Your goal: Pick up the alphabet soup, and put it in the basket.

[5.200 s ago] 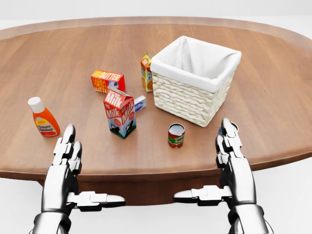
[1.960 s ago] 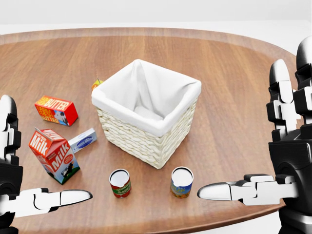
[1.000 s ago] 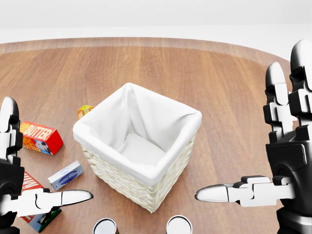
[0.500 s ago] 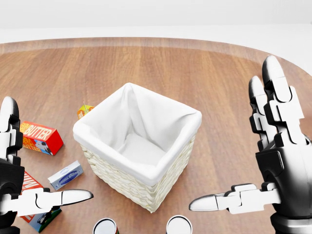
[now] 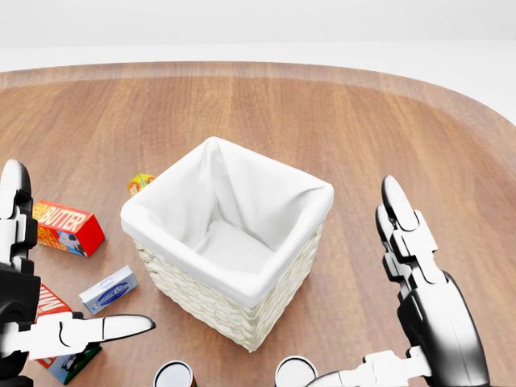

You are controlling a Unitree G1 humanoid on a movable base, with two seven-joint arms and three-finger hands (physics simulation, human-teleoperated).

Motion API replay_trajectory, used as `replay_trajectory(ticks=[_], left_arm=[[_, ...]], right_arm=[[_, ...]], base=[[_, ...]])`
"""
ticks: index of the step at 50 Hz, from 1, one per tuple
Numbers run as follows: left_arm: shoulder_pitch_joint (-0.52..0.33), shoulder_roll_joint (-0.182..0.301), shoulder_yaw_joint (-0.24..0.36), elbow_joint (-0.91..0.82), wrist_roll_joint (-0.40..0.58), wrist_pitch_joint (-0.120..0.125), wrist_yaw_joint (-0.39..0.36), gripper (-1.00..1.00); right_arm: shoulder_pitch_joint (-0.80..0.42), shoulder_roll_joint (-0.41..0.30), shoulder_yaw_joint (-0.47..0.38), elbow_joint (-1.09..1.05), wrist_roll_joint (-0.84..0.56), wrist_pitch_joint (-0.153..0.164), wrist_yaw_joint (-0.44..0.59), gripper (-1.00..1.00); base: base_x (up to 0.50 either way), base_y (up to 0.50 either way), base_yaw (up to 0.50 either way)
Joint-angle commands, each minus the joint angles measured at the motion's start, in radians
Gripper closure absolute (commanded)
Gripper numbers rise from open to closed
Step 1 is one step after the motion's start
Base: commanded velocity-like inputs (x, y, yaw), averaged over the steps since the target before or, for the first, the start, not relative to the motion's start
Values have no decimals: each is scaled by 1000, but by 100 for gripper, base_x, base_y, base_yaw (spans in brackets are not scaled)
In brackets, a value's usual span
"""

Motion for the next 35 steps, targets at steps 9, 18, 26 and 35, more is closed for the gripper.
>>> replay_trajectory(ticks=[9, 18, 26, 35], left_arm=[[2, 0, -2, 1, 5, 0, 2, -100], [0, 0, -4, 3, 7, 0, 3, -100], [2, 0, -4, 6, 7, 0, 1, -100], [0, 1, -5, 5, 8, 0, 1, -100]], right_arm=[[142, -2, 46, 116, -34, 0, -6, -100], [164, -15, 66, 152, -54, 0, -2, -100], [161, -23, 84, 192, -65, 0, -7, -100], [147, -30, 110, 232, -83, 0, -29, -100]], base=[[0, 0, 0], [0, 0, 0], [0, 0, 0], [0, 0, 0]])
